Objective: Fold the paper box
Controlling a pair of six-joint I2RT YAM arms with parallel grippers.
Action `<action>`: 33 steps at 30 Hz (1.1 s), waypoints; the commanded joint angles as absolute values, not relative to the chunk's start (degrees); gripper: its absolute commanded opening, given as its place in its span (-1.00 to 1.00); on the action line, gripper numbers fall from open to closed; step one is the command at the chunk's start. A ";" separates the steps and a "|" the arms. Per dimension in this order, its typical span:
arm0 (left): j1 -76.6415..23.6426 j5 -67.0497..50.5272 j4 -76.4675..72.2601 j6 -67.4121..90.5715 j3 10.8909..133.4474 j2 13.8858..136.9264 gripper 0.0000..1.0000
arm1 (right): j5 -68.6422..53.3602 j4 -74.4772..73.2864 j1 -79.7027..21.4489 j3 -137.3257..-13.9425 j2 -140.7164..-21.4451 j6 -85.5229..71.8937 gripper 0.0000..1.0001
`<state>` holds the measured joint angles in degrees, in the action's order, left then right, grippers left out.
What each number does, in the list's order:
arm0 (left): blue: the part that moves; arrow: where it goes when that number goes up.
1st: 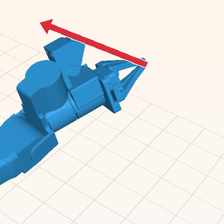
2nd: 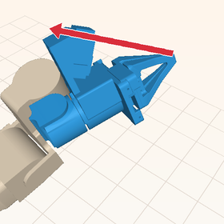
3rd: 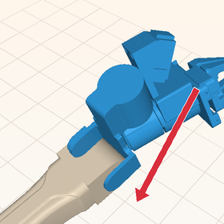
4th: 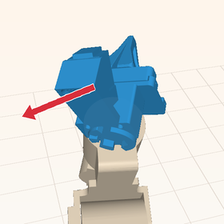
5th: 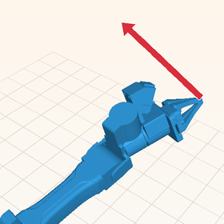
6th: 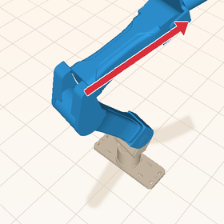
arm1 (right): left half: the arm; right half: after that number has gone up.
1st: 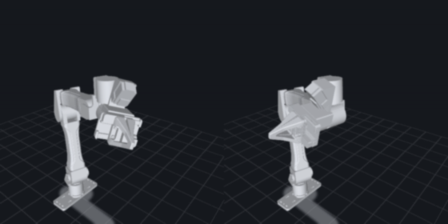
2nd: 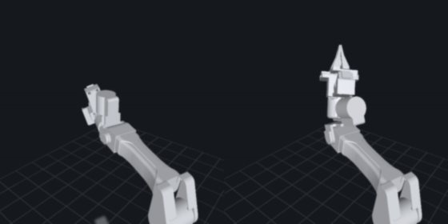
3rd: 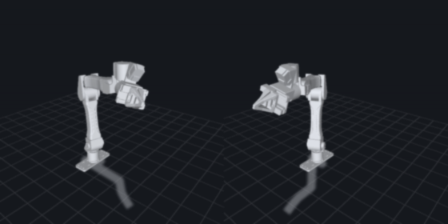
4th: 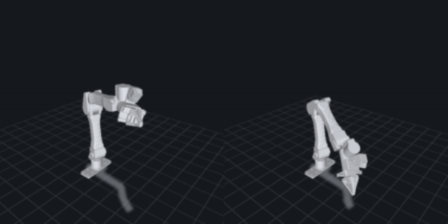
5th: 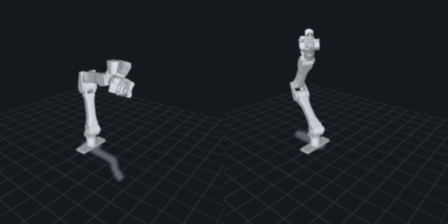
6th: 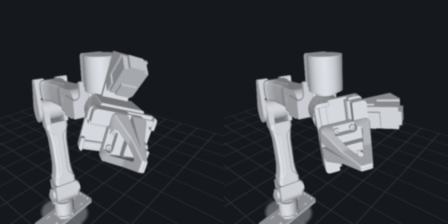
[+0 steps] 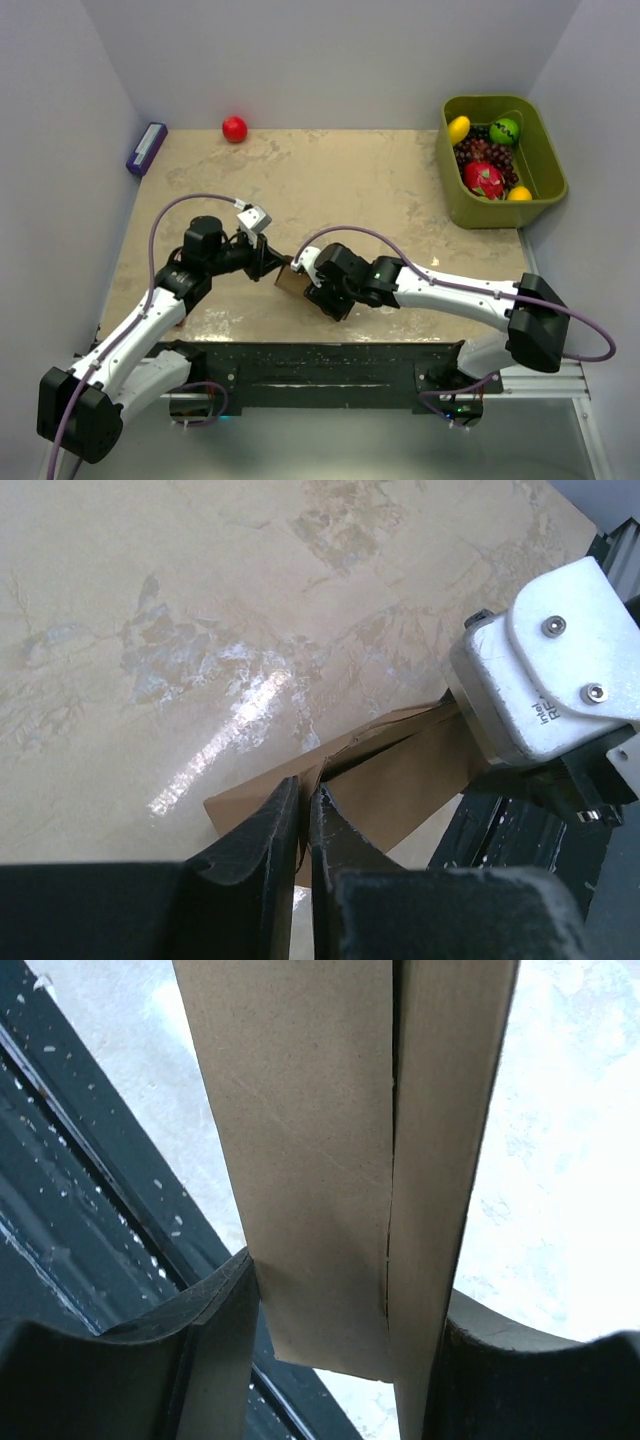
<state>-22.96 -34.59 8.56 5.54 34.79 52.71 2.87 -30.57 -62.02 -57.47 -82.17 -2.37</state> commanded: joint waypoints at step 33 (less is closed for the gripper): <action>-23.82 -24.87 -6.85 35.94 21.36 49.13 -0.80 | 5.63 -35.60 -57.83 -61.43 -88.85 -5.27 -0.35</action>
